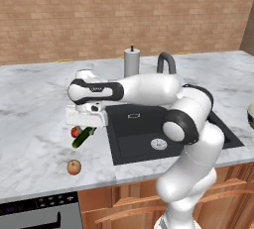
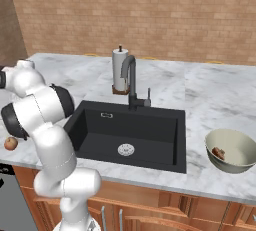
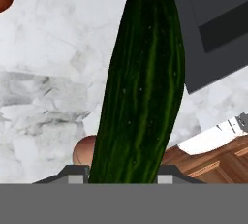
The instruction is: There is a mixed pile of frozen fruits and vegetables on the counter. Locate all the frozen vegetables and place the items in a bowl on the counter. Take all the frozen fruits and defrost them in a running sink.
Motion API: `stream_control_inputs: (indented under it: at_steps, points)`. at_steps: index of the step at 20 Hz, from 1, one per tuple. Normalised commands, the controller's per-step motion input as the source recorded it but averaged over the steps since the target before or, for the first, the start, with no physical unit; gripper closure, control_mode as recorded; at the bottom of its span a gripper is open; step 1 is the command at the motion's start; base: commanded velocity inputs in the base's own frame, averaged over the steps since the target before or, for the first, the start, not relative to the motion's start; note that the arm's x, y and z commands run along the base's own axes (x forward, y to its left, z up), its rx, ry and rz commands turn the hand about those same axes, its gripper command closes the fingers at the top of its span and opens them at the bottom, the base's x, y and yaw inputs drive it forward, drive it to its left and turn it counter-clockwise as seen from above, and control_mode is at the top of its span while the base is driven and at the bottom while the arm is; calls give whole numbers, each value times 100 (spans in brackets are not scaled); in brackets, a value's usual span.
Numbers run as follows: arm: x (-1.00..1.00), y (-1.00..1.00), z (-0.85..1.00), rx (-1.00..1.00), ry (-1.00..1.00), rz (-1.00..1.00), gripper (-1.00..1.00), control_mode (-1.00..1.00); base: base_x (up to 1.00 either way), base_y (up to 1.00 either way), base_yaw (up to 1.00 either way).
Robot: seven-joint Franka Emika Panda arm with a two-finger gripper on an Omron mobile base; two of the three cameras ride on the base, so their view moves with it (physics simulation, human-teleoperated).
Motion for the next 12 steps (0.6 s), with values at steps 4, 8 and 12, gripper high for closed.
stream_control_inputs:
  at_steps: [4, 8, 12]
  points:
    - [-2, -53, -22, 7, 9, 0, 100, -100, 0, 0, 0]
    - [-2, -57, -19, 4, 6, -1, 100, -100, 0, 0, 0]
    - [-5, -57, -19, 3, 5, -3, 100, -100, 0, 0, 0]
